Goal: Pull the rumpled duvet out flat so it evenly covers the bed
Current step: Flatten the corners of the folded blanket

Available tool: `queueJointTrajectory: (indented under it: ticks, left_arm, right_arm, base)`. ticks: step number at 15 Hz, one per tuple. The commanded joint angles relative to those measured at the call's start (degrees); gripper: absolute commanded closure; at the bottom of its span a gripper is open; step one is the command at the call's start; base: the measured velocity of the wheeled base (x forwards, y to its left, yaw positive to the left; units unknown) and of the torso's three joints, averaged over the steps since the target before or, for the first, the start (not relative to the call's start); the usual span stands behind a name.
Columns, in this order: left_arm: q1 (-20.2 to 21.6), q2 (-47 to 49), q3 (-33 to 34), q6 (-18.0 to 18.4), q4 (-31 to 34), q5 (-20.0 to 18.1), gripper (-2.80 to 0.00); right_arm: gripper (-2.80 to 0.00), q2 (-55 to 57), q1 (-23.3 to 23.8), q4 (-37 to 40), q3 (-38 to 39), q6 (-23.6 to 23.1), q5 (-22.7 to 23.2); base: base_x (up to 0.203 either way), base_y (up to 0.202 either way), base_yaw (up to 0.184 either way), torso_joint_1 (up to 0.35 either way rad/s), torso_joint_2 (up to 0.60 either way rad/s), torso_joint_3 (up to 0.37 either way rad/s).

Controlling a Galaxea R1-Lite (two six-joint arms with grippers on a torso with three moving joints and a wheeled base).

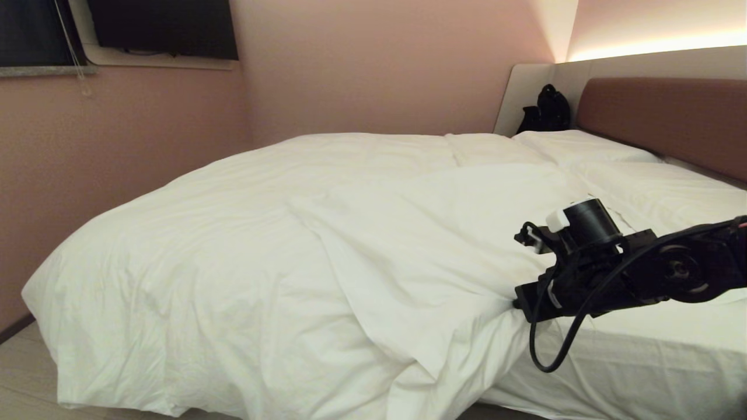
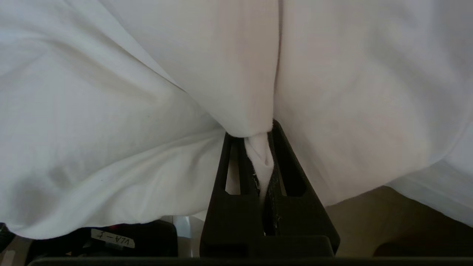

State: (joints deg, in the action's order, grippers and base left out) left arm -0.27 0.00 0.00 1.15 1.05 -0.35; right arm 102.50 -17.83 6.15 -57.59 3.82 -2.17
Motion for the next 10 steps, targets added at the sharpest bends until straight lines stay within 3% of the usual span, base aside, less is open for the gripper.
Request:
queueJointTrajectory:
  ticks: [1, 7, 8, 10]
  left_arm:
    - [0.0, 0.0, 0.0, 0.0, 0.0, 0.0, 0.00]
    - [0.0, 0.0, 0.0, 0.0, 0.0, 0.0, 0.00]
    - [0.0, 0.0, 0.0, 0.0, 0.0, 0.0, 0.00]
    - [0.0, 0.0, 0.0, 0.0, 0.0, 0.0, 0.00]
  right_arm:
    - [0.00, -0.5, 0.5, -2.4, 2.9, -0.3, -0.1]
    - [0.00, -1.1, 3.3, -8.4, 12.0, -3.6, -0.1]
    - [-2.80, -0.9, 3.7, -10.6, 13.3, -3.9, -0.1]
    - [-2.80, -0.8, 4.0, -13.4, 13.7, -3.6, 0.0]
  base:
    - [0.000, 0.000, 0.000, 0.000, 0.00, 0.000]
    - [0.000, 0.000, 0.000, 0.000, 0.00, 0.000]
    - [0.000, 0.000, 0.000, 0.000, 0.00, 0.000]
    - [0.000, 0.000, 0.000, 0.000, 0.00, 0.000]
